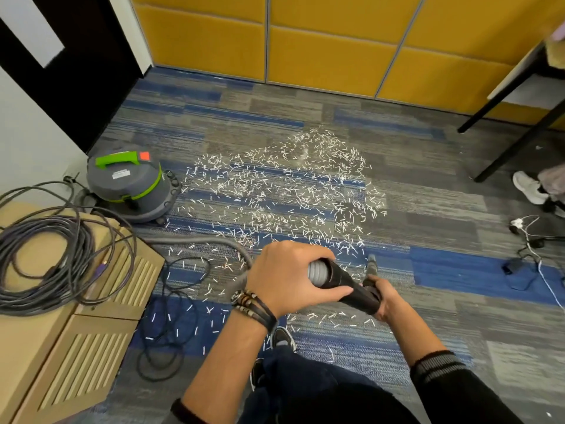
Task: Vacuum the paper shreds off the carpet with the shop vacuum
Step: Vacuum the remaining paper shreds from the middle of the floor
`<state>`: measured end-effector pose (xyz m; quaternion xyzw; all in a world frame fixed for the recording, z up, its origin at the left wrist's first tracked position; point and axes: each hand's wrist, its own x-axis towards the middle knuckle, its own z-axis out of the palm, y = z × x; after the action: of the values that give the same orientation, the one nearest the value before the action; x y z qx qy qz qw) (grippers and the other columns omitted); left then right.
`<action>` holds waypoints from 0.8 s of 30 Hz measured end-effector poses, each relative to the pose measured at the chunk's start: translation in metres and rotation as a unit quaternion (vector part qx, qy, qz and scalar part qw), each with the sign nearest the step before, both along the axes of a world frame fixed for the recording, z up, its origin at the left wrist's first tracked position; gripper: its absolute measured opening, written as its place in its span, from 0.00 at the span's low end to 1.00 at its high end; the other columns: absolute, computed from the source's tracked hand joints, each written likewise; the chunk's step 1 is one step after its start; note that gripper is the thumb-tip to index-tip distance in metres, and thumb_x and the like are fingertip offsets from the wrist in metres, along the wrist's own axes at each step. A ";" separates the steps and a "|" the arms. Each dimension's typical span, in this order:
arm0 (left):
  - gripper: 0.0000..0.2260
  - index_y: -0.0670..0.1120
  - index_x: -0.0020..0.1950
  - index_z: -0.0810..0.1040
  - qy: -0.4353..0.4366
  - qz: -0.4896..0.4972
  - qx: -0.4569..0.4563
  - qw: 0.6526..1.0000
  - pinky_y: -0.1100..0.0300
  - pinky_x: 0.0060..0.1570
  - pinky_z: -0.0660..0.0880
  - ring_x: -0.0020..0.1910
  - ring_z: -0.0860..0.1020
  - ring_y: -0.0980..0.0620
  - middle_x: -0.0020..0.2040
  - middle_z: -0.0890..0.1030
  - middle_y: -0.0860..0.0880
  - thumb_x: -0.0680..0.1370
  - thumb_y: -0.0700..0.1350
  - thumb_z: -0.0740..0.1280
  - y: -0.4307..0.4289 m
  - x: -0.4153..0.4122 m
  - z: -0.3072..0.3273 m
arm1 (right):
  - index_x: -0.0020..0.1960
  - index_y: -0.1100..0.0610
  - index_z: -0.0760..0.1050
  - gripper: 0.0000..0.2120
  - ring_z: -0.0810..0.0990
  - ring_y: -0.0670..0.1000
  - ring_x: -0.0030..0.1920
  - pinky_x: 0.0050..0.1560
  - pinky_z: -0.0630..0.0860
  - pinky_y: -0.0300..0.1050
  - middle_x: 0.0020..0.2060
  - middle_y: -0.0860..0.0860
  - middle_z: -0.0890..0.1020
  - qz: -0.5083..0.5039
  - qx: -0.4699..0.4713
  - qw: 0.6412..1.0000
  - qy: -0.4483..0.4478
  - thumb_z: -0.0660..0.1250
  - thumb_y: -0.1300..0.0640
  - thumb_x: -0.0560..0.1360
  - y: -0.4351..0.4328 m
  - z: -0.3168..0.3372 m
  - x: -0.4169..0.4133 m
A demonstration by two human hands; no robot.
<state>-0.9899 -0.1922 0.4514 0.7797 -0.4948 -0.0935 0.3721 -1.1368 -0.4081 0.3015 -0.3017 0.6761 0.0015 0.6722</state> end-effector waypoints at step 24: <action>0.18 0.57 0.46 0.86 0.052 -0.009 0.043 0.998 0.60 0.51 0.80 0.42 0.82 0.63 0.42 0.84 0.64 0.66 0.67 0.80 -0.004 0.057 0.002 | 0.40 0.55 0.63 0.13 0.72 0.51 0.19 0.20 0.75 0.42 0.20 0.52 0.71 -0.075 0.068 0.994 -0.042 0.54 0.56 0.84 0.012 -0.012 0.023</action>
<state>-0.9332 -0.1960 0.4533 0.7845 -0.4776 -0.1581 0.3624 -1.1133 -0.3956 0.2891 -0.2030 0.6666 -0.0154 0.7171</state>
